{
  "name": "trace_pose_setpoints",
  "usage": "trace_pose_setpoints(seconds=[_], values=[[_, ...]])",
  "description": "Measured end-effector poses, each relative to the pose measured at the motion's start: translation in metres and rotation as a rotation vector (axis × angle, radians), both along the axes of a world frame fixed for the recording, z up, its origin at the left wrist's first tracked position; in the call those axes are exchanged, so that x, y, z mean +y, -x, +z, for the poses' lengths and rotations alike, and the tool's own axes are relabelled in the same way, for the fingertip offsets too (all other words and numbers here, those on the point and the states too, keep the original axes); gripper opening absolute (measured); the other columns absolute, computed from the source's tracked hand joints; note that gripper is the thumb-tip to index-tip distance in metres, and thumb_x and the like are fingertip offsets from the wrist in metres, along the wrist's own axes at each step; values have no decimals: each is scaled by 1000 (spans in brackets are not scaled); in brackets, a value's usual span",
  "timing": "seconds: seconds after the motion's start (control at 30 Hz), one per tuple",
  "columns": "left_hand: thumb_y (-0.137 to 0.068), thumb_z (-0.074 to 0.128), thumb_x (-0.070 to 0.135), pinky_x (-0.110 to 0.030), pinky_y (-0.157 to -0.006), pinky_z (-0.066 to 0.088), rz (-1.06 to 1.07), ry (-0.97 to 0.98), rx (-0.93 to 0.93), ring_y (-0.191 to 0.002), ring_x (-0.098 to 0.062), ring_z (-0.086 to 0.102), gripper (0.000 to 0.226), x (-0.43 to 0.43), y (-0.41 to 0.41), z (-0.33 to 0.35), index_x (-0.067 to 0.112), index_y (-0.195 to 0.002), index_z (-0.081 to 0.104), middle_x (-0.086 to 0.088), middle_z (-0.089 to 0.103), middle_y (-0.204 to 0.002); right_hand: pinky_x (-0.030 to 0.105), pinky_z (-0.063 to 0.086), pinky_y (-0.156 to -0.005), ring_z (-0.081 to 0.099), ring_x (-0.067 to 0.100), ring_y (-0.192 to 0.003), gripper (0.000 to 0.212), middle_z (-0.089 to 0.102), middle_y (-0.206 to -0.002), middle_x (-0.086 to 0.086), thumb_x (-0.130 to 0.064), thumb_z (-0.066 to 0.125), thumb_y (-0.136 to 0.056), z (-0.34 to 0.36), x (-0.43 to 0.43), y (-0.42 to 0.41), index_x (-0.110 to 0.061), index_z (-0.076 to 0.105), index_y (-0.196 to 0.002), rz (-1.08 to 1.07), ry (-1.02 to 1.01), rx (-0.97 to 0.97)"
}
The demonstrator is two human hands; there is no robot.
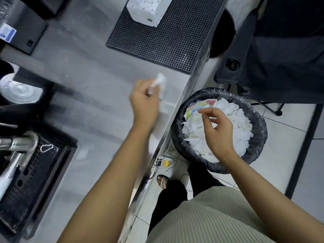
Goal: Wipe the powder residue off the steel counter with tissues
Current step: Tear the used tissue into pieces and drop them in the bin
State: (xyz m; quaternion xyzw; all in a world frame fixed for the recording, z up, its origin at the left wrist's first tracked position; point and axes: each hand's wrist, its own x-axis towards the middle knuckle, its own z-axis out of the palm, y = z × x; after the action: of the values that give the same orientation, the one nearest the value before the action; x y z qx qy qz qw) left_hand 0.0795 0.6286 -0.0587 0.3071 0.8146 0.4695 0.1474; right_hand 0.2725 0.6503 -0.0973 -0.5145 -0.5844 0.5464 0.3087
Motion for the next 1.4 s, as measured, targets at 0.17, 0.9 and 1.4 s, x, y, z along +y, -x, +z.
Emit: trace_pose_setpoints(seconds=[0.17,0.9,1.4], values=[[-88,49,4,1,-70,36,255,114,157,-79,-13,55,29,10,25,-15,1,-108,70,-9,55,-97,35,51,-88,60,0,-96,23,67,-102,-16,-4,51,-97,-3,0,-8,-18,69,-100,-8,19,-35],[-91,61,4,-16,-103,37,-145,-81,108,-126,-3,46,41,-16,-55,-1,-1,-131,53,-11,47,-136,21,53,-81,69,8,-84,21,75,-93,4,2,69,-86,-4,24,38,-7,74,-104,-379,399,369],[-91,57,-2,-14,-94,43,-41,-113,67,-110,-10,57,24,-18,-49,-4,-8,-114,60,-19,57,-117,14,52,-67,61,11,-73,21,68,-80,-1,-4,65,-91,-42,55,67,-14,73,-108,-535,378,143]])
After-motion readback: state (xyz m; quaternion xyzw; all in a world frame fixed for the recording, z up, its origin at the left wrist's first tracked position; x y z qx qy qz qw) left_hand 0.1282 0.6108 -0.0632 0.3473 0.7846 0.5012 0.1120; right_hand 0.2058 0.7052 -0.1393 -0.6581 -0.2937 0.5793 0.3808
